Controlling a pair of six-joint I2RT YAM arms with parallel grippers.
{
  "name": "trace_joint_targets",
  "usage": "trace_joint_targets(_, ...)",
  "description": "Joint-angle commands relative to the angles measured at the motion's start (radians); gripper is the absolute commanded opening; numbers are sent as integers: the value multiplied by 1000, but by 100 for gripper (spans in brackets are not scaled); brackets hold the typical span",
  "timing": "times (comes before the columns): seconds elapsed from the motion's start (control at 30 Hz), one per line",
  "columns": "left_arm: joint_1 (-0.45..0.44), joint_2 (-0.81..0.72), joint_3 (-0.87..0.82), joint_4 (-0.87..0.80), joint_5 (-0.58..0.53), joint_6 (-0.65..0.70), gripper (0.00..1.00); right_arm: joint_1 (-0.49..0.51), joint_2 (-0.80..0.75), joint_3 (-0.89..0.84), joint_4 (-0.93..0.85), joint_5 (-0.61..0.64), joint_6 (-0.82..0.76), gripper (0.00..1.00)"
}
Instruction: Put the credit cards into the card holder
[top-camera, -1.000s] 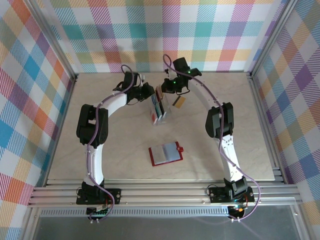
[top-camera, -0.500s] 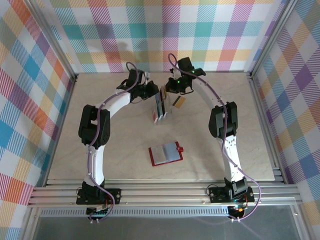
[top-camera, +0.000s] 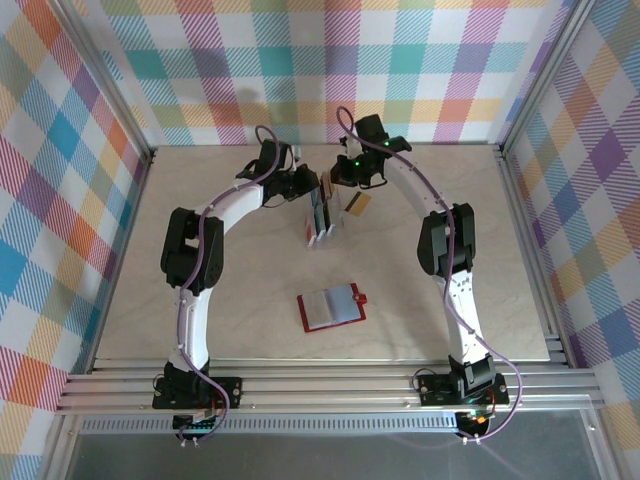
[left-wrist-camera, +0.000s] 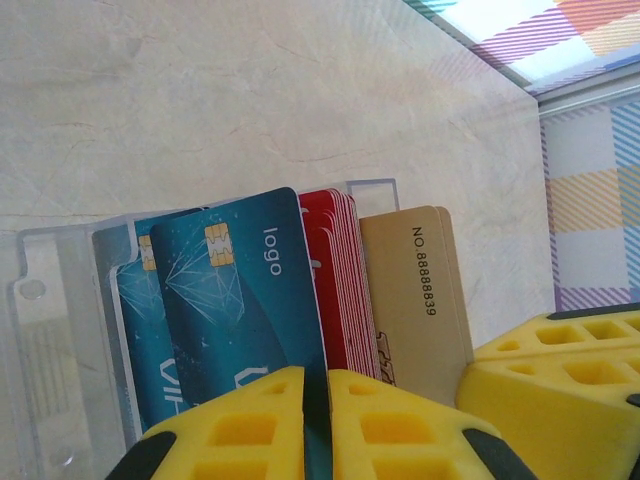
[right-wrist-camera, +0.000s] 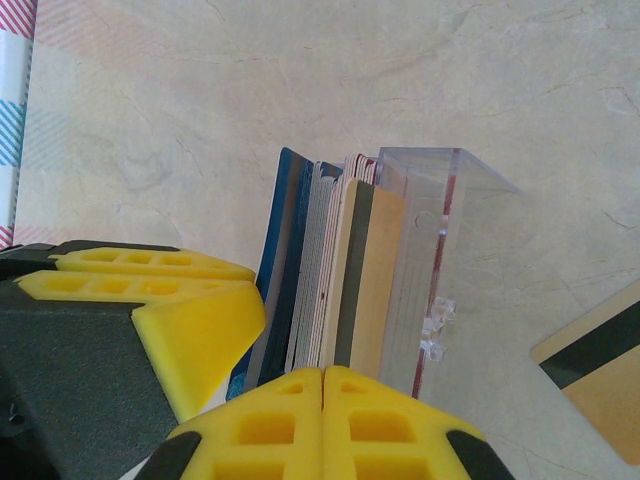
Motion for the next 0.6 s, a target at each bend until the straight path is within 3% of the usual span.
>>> trace_joint_targets(0.0, -23, 25, -8, -7, 19, 25, 14, 7, -39, -5, 17, -57, -3, 0)
trace_joint_targets(0.57, -17, -12, -41, -17, -3, 32, 28, 7, -42, -3, 13, -75, -8, 0)
